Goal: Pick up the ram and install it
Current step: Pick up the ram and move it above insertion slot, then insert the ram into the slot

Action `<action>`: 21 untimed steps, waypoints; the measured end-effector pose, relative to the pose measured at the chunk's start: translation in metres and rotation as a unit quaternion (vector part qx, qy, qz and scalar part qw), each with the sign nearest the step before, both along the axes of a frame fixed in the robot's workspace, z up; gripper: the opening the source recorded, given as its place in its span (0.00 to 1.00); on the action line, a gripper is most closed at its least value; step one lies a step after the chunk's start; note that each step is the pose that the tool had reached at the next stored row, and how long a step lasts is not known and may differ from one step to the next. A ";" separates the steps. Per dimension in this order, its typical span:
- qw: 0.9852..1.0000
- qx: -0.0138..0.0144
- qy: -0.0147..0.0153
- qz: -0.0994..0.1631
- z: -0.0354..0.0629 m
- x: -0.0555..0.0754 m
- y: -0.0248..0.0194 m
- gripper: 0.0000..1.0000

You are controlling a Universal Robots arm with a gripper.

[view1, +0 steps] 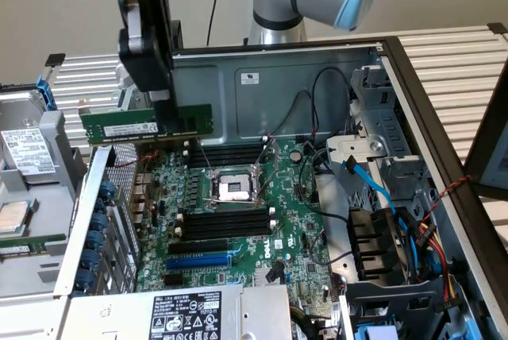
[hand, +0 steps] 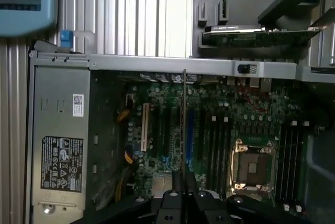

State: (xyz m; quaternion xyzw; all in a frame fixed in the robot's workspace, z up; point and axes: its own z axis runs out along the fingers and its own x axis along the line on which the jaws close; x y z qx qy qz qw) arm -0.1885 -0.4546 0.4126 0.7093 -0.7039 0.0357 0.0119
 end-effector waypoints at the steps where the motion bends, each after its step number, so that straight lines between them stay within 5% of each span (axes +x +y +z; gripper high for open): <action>1: 1.000 0.000 0.000 0.000 0.0000 0.004 -0.0003 0.13; 15: 1.000 0.001 0.000 0.000 0.0000 0.067 -0.0027 0.13; 21: 1.000 0.001 0.000 0.000 0.0000 0.067 -0.0027 0.13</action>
